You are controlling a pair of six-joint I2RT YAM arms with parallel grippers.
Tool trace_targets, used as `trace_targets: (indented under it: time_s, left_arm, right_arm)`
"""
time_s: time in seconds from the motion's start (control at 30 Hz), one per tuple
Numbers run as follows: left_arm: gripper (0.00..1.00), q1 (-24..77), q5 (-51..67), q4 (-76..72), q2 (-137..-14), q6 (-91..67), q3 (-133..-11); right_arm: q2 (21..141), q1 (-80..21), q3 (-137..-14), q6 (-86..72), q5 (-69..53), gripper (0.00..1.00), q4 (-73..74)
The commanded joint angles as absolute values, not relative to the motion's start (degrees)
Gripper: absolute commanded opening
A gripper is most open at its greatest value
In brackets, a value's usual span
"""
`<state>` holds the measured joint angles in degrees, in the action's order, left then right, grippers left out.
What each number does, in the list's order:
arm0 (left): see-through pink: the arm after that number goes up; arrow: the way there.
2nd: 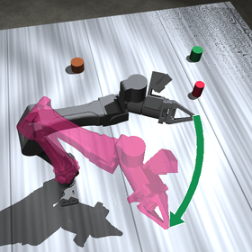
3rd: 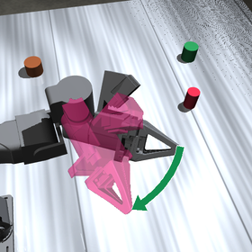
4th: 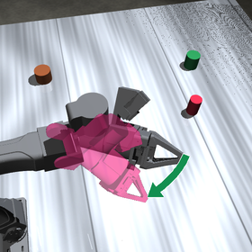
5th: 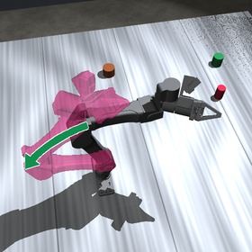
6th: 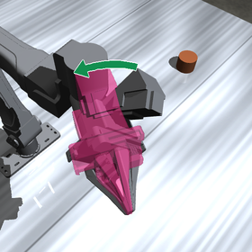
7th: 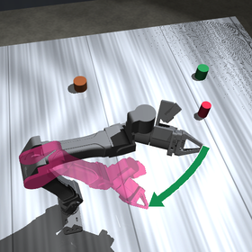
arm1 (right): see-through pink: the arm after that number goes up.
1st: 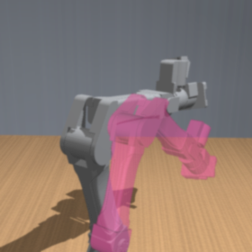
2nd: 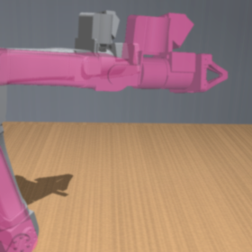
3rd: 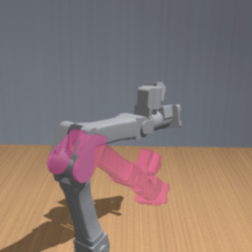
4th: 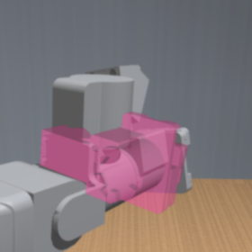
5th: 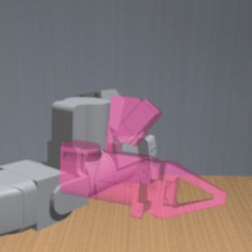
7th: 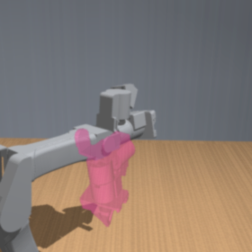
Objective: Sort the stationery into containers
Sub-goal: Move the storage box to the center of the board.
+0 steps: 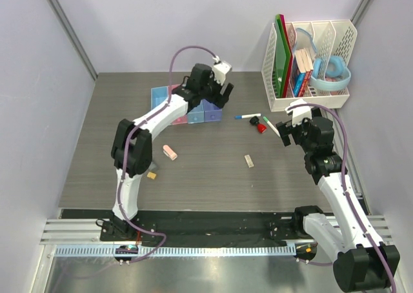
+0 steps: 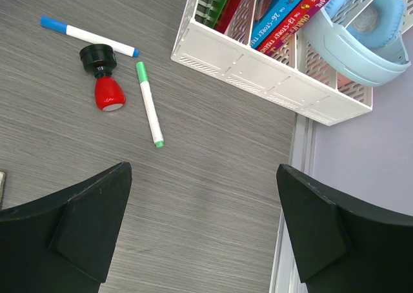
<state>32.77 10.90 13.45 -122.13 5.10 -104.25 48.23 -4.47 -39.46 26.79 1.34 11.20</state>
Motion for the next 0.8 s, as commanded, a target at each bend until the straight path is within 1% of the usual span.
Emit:
trace_targets:
  time_s: [0.0, 0.03, 0.2, 0.33, 0.47, 0.6, 0.77]
  left_arm:
    - [0.86, 30.42, -2.00, 10.27, -113.04, 4.92, -107.47]
    - [0.86, 29.63, -4.46, 11.50, -112.24, 5.10, -108.01]
    - [0.85, 21.38, -6.68, 16.69, -109.07, 3.87, -108.02]
    - [0.83, 17.23, -8.00, 18.98, -109.07, 4.30, -105.91]
    - [0.83, 16.61, -8.00, 19.95, -110.38, 6.94, -103.19]
    - [0.83, 16.61, -4.76, 21.88, -111.88, 5.98, -103.88]
    - [0.80, 16.61, -2.64, 24.78, -114.87, 1.86, -106.34]
  right_arm:
    - [47.02, -4.48, -39.73, 26.45, 0.79, 1.00, 9.49]
    - [47.02, -4.40, -39.81, 26.37, 0.79, 1.00, 9.41]
    - [46.23, -4.48, -40.08, 26.01, 0.79, 1.00, 9.58]
    - [45.79, -4.83, -40.17, 25.84, -0.60, 1.00, 9.58]
    - [45.26, -5.10, -40.17, 25.66, -1.23, 1.00, 9.76]
    - [44.56, -5.27, -39.90, 25.58, -1.32, 1.00, 9.93]
    - [43.95, -5.27, -39.55, 25.75, -1.23, 1.00, 10.02]
